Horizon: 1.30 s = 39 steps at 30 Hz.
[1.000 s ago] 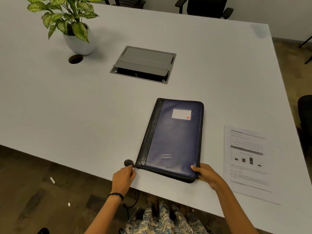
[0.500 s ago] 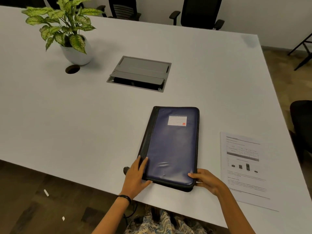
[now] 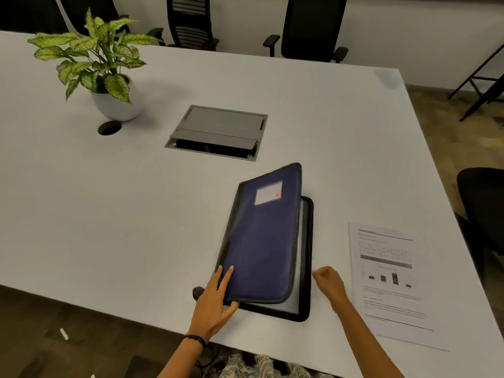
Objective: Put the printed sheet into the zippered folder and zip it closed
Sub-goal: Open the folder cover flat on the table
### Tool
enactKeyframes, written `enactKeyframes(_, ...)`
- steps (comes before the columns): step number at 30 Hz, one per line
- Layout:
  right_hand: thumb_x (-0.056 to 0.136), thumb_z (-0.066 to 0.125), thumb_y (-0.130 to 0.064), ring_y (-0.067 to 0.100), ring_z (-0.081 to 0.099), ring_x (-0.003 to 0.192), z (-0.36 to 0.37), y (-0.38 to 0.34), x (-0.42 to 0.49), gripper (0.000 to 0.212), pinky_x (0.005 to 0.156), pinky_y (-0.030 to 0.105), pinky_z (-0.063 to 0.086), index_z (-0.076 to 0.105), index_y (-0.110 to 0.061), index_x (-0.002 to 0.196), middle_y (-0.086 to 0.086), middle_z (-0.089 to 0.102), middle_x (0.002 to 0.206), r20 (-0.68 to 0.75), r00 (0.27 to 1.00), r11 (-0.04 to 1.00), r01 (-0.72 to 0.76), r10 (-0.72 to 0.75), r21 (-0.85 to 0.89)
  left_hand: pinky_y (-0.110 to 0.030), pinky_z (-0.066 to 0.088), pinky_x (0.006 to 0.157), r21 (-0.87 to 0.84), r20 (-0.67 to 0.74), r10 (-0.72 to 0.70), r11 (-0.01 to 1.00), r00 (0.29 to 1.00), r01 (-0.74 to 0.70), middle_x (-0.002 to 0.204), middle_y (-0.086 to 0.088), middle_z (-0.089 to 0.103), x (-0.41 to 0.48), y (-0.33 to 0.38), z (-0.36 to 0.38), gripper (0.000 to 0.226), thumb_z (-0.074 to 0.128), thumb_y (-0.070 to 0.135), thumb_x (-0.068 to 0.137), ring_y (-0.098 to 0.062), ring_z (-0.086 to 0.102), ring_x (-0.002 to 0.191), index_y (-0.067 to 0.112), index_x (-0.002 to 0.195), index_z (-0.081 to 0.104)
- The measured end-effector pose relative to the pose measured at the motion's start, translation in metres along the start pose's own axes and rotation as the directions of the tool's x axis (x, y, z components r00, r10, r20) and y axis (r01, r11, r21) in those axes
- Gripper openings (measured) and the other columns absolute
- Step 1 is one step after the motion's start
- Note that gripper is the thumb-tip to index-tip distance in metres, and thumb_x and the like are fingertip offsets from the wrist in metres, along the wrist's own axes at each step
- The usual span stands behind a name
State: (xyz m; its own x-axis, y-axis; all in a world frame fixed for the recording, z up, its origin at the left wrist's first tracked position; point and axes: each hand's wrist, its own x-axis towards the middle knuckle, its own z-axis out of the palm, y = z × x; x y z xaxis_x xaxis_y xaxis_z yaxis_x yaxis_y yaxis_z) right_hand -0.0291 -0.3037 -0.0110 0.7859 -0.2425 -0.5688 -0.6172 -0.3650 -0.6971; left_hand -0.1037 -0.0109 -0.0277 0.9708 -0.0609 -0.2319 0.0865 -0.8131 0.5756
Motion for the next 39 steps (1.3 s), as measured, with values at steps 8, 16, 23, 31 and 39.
enactKeyframes(8,0.086,0.063,-0.014,0.031,0.057,0.089,0.026,0.018,-0.007,0.023,0.072,0.034,0.046,0.054,0.001,0.099,0.023,0.058,0.103,-0.086,0.975,0.917,0.161,-0.205,-0.365,-0.011,0.041,0.093,-0.355,-0.115,-0.078,0.934,0.99,0.033,0.133,0.021,0.044,-0.005,-0.022,-0.016,0.061,0.051,0.026,0.085,0.0,0.05,0.113,0.043,0.138,0.026)
enactKeyframes(16,0.091,0.053,-0.01,0.028,0.059,0.084,0.029,0.019,-0.011,0.012,0.067,0.031,0.048,0.055,0.0,0.097,0.019,0.061,0.097,-0.078,0.959,0.834,0.196,-0.274,-0.516,-0.021,0.049,0.059,-0.69,-0.053,-0.408,0.674,0.911,0.262,0.062,-0.001,0.062,0.001,-0.038,-0.021,0.037,0.045,0.023,0.097,-0.026,0.056,0.065,0.007,0.065,0.051)
enactKeyframes(23,0.094,0.047,-0.01,0.025,0.06,0.086,0.027,0.022,-0.008,0.013,0.065,0.025,0.045,0.056,-0.002,0.1,0.016,0.061,0.102,-0.06,0.967,0.753,0.154,-0.249,-0.639,-0.031,0.048,0.087,-0.817,0.041,-0.452,0.499,0.891,0.291,0.096,-0.005,0.069,0.005,-0.051,-0.043,0.029,0.037,0.023,0.1,-0.016,0.065,0.089,0.015,0.096,0.064)
enactKeyframes(31,0.094,0.046,-0.01,0.024,0.061,0.083,0.017,0.03,-0.008,0.014,0.066,0.028,0.049,0.057,-0.004,0.1,0.015,0.062,0.099,-0.101,0.964,0.73,0.116,-0.246,-0.673,-0.029,0.06,0.058,-0.711,0.288,-0.407,0.516,0.867,0.478,0.087,-0.012,0.077,0.001,-0.073,-0.056,0.043,0.031,0.041,0.099,-0.025,0.074,0.077,0.013,0.105,0.064)
enactKeyframes(39,0.093,0.048,-0.01,0.022,0.06,0.073,-0.002,0.045,-0.012,0.012,0.066,0.032,0.05,0.058,-0.003,0.093,0.015,0.066,0.089,-0.182,0.955,0.75,0.058,-0.233,-0.659,-0.025,0.055,0.058,-0.409,0.593,-0.43,0.567,0.681,0.715,0.077,-0.012,0.077,0.009,-0.075,-0.057,0.075,0.022,0.058,0.095,-0.022,0.072,0.066,0.004,0.082,0.072)
